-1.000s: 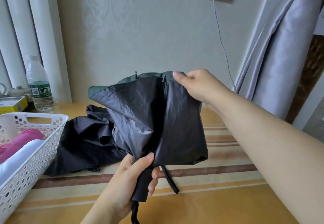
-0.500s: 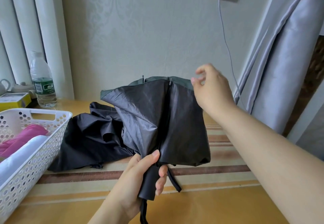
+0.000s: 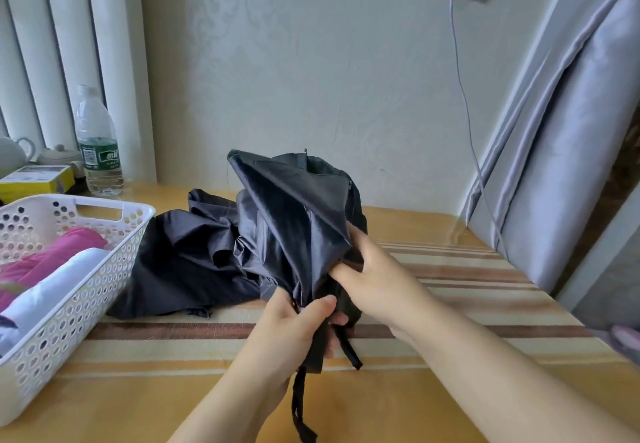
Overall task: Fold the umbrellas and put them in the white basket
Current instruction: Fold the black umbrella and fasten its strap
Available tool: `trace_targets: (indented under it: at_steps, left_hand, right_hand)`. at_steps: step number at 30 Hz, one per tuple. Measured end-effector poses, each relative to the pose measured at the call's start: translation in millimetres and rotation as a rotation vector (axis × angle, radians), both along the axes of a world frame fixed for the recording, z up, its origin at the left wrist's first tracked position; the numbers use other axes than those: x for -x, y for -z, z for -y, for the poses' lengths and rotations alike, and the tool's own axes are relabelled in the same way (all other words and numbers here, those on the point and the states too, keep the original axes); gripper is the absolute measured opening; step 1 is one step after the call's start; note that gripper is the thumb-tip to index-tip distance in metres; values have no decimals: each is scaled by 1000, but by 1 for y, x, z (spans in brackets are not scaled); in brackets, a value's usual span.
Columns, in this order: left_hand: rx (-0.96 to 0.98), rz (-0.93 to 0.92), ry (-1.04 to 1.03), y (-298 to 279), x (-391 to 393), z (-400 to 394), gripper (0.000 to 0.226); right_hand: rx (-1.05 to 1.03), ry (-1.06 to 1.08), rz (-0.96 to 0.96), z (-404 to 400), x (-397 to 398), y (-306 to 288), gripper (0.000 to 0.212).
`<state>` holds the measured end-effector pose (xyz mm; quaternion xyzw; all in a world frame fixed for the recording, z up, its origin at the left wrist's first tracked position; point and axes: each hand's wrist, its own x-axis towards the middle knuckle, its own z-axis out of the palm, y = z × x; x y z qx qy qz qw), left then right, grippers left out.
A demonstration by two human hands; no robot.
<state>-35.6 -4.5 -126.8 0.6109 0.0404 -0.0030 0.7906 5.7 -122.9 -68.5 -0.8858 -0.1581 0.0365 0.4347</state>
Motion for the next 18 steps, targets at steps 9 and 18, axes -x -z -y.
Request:
trace_targets:
  at_steps: [9, 18]
  left_hand:
    - [-562, 138, 14, 1, 5, 9, 16]
    - [-177, -131, 59, -4, 6, 6, 37]
  right_hand:
    - [-186, 234, -129, -16, 10, 28, 34]
    - [-691, 300, -252, -11, -3, 52, 31]
